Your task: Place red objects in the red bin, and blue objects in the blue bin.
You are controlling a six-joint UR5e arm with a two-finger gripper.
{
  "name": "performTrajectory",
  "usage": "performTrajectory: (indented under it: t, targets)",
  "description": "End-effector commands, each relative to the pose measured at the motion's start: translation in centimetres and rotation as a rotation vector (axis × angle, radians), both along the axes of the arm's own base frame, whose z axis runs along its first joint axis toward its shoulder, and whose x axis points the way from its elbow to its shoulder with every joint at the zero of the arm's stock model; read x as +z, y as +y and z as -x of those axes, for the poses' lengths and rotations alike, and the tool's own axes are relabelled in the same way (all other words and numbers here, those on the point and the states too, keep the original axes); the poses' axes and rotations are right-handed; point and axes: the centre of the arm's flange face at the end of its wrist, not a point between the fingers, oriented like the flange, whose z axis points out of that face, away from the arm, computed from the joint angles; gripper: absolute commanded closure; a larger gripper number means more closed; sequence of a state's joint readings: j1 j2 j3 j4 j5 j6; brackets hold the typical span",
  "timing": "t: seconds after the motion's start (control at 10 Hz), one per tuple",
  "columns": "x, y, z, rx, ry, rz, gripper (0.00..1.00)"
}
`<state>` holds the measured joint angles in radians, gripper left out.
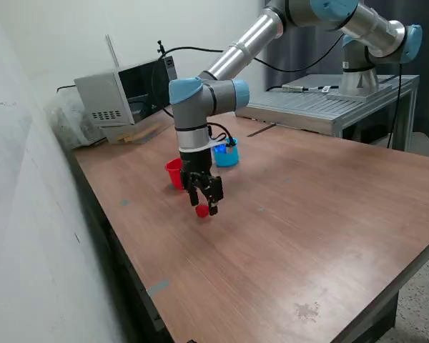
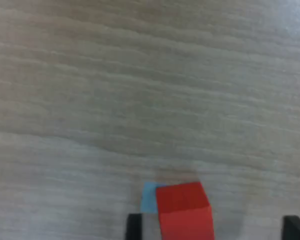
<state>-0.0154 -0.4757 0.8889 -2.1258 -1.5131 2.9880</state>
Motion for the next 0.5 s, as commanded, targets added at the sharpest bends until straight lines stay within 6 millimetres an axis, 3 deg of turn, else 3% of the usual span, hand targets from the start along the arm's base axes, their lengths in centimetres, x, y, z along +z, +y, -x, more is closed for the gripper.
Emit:
performTrajectory:
  t: [0.0,0.3,0.4]
  targets:
    - [-0.1,0.2,0.1,-0.001,0.007,-0.016,1.00]
    - [-0.1,0.6,0.1,-0.007,0.006,-0.056,1.00]
    - [1.7,0.6,0.0,-0.013,0.023,-0.063,1.00]
